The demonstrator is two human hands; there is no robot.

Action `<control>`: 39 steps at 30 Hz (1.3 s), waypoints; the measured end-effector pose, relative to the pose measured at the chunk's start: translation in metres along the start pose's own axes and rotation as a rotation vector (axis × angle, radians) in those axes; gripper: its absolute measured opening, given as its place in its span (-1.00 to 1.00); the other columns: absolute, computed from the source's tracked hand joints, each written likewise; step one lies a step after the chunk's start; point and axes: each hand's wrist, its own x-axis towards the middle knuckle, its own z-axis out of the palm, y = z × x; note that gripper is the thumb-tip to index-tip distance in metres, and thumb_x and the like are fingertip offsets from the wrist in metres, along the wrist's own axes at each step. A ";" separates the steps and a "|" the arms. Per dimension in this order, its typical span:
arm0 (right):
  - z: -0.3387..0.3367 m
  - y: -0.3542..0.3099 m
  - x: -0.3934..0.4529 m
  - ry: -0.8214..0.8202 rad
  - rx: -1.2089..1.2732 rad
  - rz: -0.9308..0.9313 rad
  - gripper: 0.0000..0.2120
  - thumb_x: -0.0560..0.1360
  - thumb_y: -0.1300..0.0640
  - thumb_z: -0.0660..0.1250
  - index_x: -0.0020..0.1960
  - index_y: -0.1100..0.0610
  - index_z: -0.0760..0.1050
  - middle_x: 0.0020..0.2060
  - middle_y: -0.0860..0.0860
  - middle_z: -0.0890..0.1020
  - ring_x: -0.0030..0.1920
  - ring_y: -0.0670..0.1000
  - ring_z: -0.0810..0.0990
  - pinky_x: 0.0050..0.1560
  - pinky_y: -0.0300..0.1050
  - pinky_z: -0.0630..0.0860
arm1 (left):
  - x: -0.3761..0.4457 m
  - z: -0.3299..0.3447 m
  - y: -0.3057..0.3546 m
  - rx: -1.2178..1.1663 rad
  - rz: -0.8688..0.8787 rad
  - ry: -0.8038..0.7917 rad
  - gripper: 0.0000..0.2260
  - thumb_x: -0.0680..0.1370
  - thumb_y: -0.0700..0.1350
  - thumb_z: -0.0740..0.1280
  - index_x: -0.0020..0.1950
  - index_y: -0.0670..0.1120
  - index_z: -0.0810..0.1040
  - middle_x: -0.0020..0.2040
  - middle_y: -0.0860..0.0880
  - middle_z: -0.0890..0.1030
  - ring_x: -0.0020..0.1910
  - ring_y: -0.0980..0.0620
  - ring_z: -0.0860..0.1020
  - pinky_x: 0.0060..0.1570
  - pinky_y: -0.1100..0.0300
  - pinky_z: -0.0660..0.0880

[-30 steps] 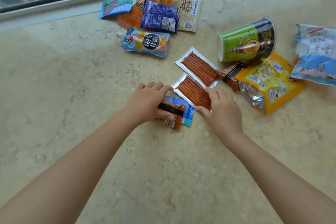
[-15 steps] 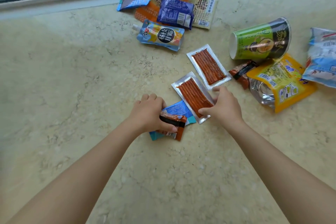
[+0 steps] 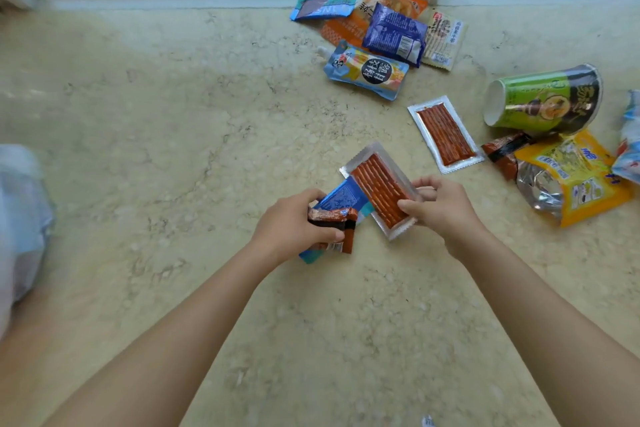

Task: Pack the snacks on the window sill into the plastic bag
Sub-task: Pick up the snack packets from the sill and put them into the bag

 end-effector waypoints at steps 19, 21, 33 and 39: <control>0.221 -0.121 -0.175 -0.563 0.157 -0.356 -0.44 0.39 0.44 0.40 0.26 -0.03 0.46 0.08 -0.04 0.64 -0.08 0.07 0.69 -0.26 -0.18 0.58 | -0.231 -0.226 -0.122 -0.413 -0.109 0.545 -0.56 0.36 -0.04 0.54 0.11 0.30 0.48 -0.20 0.16 0.64 -0.25 0.22 0.62 -0.46 0.39 0.41; 0.245 -0.133 -0.194 -0.610 0.152 -0.379 -0.45 0.39 0.44 0.39 0.25 -0.03 0.48 0.08 -0.04 0.64 -0.10 0.07 0.69 -0.27 -0.20 0.57 | -0.254 -0.245 -0.135 -0.422 -0.137 0.615 -0.57 0.34 -0.04 0.56 0.08 0.30 0.49 -0.23 0.15 0.63 -0.27 0.20 0.62 -0.44 0.37 0.43; 0.339 -0.190 -0.275 -0.725 0.143 -0.417 -0.53 0.38 0.47 0.38 0.14 0.00 0.55 0.00 -0.02 0.67 -0.16 0.08 0.70 -0.34 -0.18 0.59 | -0.351 -0.302 -0.235 -0.659 -0.392 0.561 -0.62 0.32 -0.12 0.55 0.10 0.12 0.64 0.03 0.06 0.67 -0.12 0.08 0.68 -0.07 0.16 0.59; 0.383 -0.203 -0.300 -0.735 0.061 -0.426 -0.59 0.38 0.50 0.34 0.05 0.06 0.60 -0.04 0.06 0.67 -0.32 0.02 0.67 -0.37 -0.18 0.56 | -0.316 -0.289 -0.266 -0.668 -0.349 0.595 -0.54 0.38 -0.07 0.49 0.26 0.11 0.52 0.08 0.13 0.61 -0.06 0.13 0.64 -0.03 0.23 0.58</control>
